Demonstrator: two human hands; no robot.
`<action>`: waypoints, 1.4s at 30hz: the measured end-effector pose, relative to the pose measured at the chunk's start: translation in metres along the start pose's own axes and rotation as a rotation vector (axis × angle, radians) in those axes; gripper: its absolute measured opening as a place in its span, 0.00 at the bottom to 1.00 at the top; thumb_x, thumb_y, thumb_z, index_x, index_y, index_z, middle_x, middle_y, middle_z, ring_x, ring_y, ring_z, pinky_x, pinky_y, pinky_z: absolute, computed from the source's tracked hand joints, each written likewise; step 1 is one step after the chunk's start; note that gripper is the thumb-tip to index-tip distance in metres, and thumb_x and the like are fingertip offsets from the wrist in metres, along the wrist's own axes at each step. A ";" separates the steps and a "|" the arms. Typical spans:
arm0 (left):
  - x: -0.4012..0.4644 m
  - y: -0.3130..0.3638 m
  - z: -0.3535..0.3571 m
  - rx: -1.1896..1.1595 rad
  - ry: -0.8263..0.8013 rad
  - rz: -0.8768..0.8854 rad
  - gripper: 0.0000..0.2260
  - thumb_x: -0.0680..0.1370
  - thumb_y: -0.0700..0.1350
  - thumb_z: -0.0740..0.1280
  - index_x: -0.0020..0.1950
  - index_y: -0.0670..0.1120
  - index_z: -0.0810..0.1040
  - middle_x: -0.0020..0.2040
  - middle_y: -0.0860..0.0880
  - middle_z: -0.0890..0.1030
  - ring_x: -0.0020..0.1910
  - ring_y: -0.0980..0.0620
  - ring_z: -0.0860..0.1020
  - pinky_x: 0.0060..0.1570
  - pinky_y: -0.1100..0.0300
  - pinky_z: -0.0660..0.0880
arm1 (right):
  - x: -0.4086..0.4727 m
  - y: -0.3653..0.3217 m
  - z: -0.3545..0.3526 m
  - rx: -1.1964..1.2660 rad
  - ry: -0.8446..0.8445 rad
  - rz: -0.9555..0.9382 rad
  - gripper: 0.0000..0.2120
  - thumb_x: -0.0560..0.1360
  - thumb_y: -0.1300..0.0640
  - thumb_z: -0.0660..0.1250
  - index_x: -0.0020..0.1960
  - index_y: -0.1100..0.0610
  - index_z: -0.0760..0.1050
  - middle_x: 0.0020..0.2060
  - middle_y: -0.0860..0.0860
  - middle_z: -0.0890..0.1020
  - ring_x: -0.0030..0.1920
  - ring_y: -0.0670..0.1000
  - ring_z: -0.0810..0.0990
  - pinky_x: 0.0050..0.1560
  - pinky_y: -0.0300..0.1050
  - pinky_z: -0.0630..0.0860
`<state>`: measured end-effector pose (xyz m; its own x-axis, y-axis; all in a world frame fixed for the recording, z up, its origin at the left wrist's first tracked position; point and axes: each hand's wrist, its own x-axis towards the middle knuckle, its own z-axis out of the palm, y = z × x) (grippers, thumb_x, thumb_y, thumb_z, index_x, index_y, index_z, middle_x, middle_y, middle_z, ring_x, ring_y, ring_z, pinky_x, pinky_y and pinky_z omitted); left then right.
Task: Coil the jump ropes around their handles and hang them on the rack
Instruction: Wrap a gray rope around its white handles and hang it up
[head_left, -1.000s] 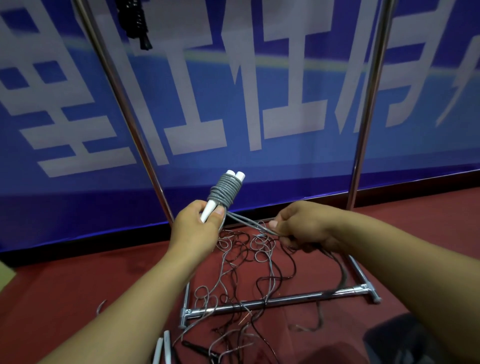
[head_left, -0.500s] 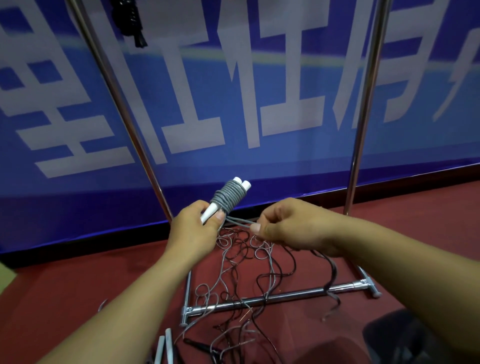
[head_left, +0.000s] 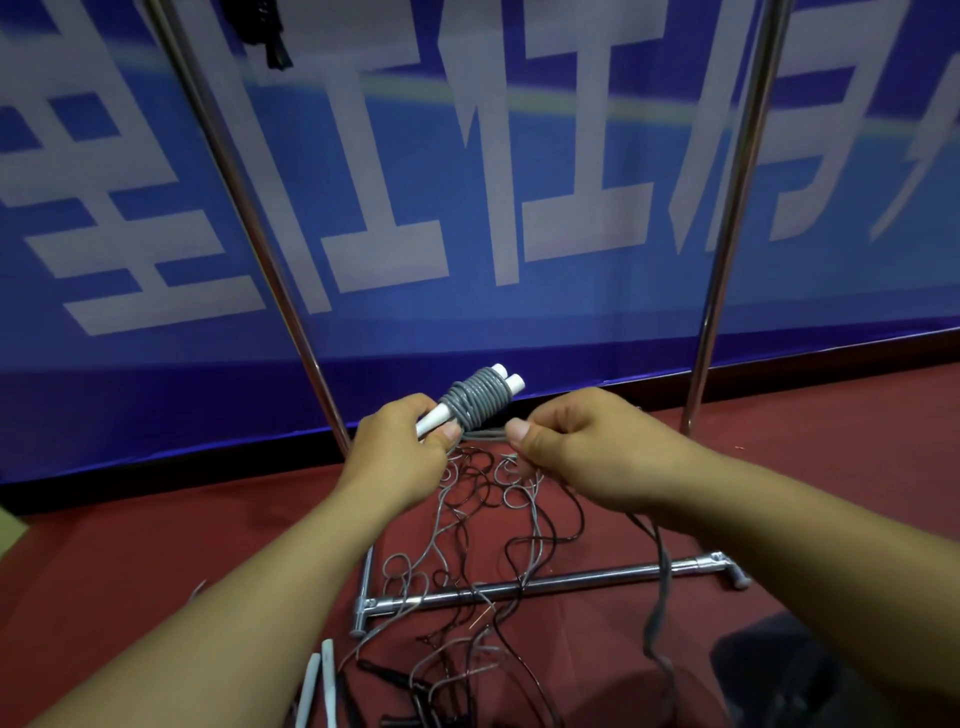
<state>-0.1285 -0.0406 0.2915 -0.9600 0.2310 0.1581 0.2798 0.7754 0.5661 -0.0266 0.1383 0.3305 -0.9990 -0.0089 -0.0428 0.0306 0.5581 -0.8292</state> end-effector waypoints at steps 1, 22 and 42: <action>-0.001 0.000 0.001 0.025 -0.021 -0.001 0.04 0.78 0.51 0.70 0.49 0.51 0.80 0.38 0.53 0.79 0.36 0.54 0.76 0.32 0.62 0.68 | 0.000 0.002 -0.001 0.015 0.005 0.021 0.21 0.81 0.44 0.63 0.35 0.54 0.78 0.26 0.50 0.69 0.28 0.49 0.65 0.31 0.42 0.63; -0.022 0.029 0.019 0.289 -0.596 0.395 0.06 0.79 0.52 0.69 0.51 0.51 0.79 0.45 0.53 0.81 0.45 0.51 0.79 0.48 0.54 0.77 | 0.034 0.020 -0.013 0.728 -0.188 0.593 0.18 0.85 0.52 0.54 0.41 0.56 0.73 0.23 0.44 0.63 0.20 0.42 0.56 0.20 0.33 0.53; -0.031 0.030 0.002 -0.009 -0.633 0.448 0.01 0.79 0.45 0.70 0.48 0.51 0.81 0.37 0.54 0.78 0.32 0.60 0.72 0.34 0.64 0.68 | 0.045 0.036 -0.025 -0.062 0.008 0.232 0.14 0.71 0.45 0.77 0.38 0.56 0.83 0.39 0.49 0.85 0.48 0.49 0.83 0.56 0.49 0.77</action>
<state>-0.0903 -0.0230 0.3023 -0.5668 0.8155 -0.1169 0.6379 0.5242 0.5642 -0.0709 0.1783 0.3126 -0.9657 0.1320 -0.2238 0.2578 0.5944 -0.7618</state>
